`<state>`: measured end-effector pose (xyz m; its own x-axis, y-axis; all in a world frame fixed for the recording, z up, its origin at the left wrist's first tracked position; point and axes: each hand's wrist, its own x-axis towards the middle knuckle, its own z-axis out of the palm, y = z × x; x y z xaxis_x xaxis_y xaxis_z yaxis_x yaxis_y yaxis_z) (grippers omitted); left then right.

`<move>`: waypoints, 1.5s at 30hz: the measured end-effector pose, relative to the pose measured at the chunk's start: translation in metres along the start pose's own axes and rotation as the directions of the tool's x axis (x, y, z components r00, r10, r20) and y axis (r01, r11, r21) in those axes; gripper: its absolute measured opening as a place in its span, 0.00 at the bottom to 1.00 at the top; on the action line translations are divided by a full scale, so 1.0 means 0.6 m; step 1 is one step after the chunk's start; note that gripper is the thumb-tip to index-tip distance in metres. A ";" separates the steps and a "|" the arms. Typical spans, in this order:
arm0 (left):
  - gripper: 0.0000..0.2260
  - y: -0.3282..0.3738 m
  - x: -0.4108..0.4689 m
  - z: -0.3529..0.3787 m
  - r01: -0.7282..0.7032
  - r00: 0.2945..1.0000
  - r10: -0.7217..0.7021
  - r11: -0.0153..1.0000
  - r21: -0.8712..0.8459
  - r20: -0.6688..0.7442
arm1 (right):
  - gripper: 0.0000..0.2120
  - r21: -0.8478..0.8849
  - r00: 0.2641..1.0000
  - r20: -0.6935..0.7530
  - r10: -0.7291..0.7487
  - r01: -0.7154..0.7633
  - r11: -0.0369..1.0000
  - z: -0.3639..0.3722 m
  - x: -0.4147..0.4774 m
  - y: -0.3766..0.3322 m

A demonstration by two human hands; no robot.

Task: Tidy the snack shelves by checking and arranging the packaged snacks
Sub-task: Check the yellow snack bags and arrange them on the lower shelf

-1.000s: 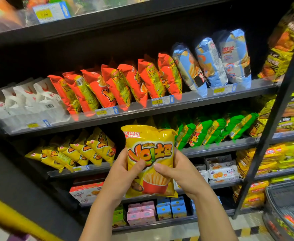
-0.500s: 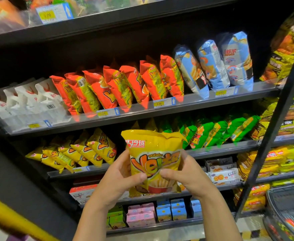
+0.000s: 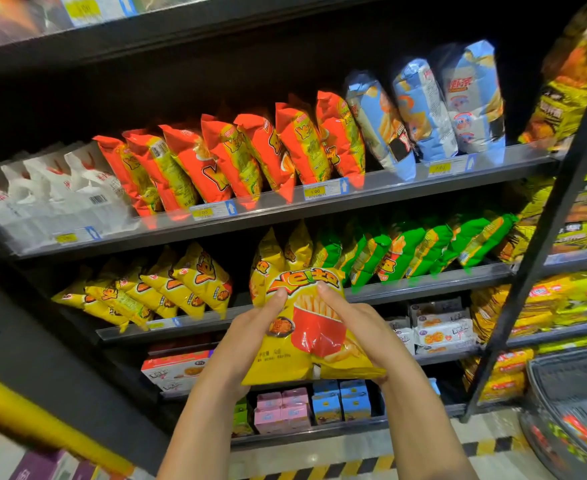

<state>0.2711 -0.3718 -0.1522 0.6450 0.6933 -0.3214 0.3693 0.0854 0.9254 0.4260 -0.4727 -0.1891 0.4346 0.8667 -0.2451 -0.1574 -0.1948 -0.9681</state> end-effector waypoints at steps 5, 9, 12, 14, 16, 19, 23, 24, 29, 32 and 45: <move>0.37 -0.005 0.013 -0.009 0.091 0.993 -0.090 0.996 0.007 -0.070 | 0.21 -0.065 0.998 0.044 0.045 -0.042 0.997 -0.006 0.004 0.003; 0.18 -0.008 -0.005 -0.008 0.020 0.996 -0.020 1.000 -0.010 -0.085 | 0.17 0.127 0.989 0.119 0.089 -0.104 0.986 0.005 0.005 0.009; 0.05 -0.015 -0.016 -0.002 -0.104 0.991 0.099 0.993 -0.053 -0.090 | 0.26 0.329 0.981 0.148 0.121 -0.165 0.930 0.020 -0.005 0.008; 0.12 -0.010 -0.022 0.004 -0.131 0.986 0.122 0.988 -0.081 -0.110 | 0.27 0.410 0.982 0.149 0.114 -0.167 0.897 0.024 -0.007 0.012; 0.15 -0.009 -0.023 0.004 -0.138 0.983 0.125 0.986 -0.091 -0.135 | 0.25 0.437 0.987 0.137 0.086 -0.139 0.889 0.023 -0.007 0.018; 0.28 -0.013 -0.023 0.001 -0.133 0.969 0.119 0.990 -0.053 -0.215 | 0.23 0.472 0.992 0.120 0.038 -0.091 0.877 0.020 -0.002 0.030; 0.22 -0.017 -0.021 -0.007 -0.258 0.881 0.291 0.957 0.134 -0.374 | 0.20 0.462 0.999 0.000 -0.054 0.048 0.886 0.020 0.009 0.044; 0.18 -0.015 -0.021 -0.004 -0.287 0.881 0.315 0.949 0.131 -0.352 | 0.20 0.441 0.996 -0.034 -0.079 0.086 0.894 0.021 0.011 0.045; 0.27 -0.010 -0.023 0.017 -0.247 0.957 0.271 0.949 0.196 -0.102 | 0.25 0.250 0.972 -0.156 -0.178 0.213 0.945 0.033 0.021 0.051; 0.43 -0.014 -0.021 0.025 -0.175 0.980 0.190 0.967 0.187 -0.060 | 0.22 0.158 0.968 -0.153 -0.200 0.224 0.962 0.039 0.023 0.050; 0.27 -0.025 -0.022 0.012 -0.140 0.971 0.100 0.974 -0.177 -0.216 | 0.13 0.172 0.937 -0.181 -0.299 0.330 0.928 0.025 0.017 0.045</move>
<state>0.2619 -0.3870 -0.1634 0.5188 0.8366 -0.1759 0.1514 0.1126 0.9820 0.4126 -0.4623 -0.2168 0.6145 0.7873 0.0510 -0.1550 0.1839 -0.9707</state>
